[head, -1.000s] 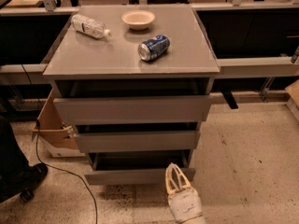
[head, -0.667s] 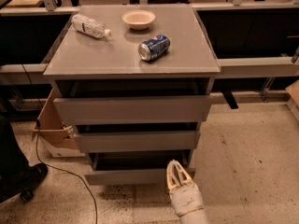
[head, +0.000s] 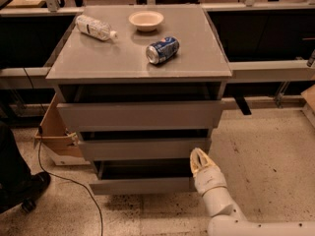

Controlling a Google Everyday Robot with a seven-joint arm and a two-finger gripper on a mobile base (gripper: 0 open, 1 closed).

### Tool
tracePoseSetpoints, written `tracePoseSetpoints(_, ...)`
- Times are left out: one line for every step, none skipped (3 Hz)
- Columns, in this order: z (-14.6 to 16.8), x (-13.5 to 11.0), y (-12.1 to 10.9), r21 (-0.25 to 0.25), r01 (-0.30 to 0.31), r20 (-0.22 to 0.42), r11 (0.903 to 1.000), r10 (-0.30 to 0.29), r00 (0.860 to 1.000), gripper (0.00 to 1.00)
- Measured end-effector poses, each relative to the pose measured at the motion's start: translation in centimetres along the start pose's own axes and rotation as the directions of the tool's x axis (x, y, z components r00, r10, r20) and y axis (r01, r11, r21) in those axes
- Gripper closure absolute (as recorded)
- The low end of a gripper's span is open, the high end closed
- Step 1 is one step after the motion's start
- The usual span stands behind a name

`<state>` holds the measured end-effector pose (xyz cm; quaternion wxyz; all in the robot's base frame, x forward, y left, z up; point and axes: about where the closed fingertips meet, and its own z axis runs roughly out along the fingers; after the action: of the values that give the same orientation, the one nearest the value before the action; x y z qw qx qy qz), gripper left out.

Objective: Close bottom drawer

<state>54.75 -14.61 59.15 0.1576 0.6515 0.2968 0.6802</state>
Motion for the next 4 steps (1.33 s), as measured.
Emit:
tracePoseSetpoints(2.1, -4.1, -0.5, 0.008, 0.004, 0.068, 1.0000, -0.004, 0.998, 1.00)
tracePoseSetpoints(3.3, -10.6, -2.2, -0.040, -0.009, 0.141, 0.9992, 0.014, 0.990, 1.00)
tracePoseSetpoints(3.0, -16.0, -5.1, -0.082, -0.031, 0.188, 0.9961, 0.046, 0.981, 1.00)
tracePoseSetpoints(2.7, -18.9, -7.6, -0.070, -0.038, 0.226, 0.9968, 0.053, 0.973, 1.00)
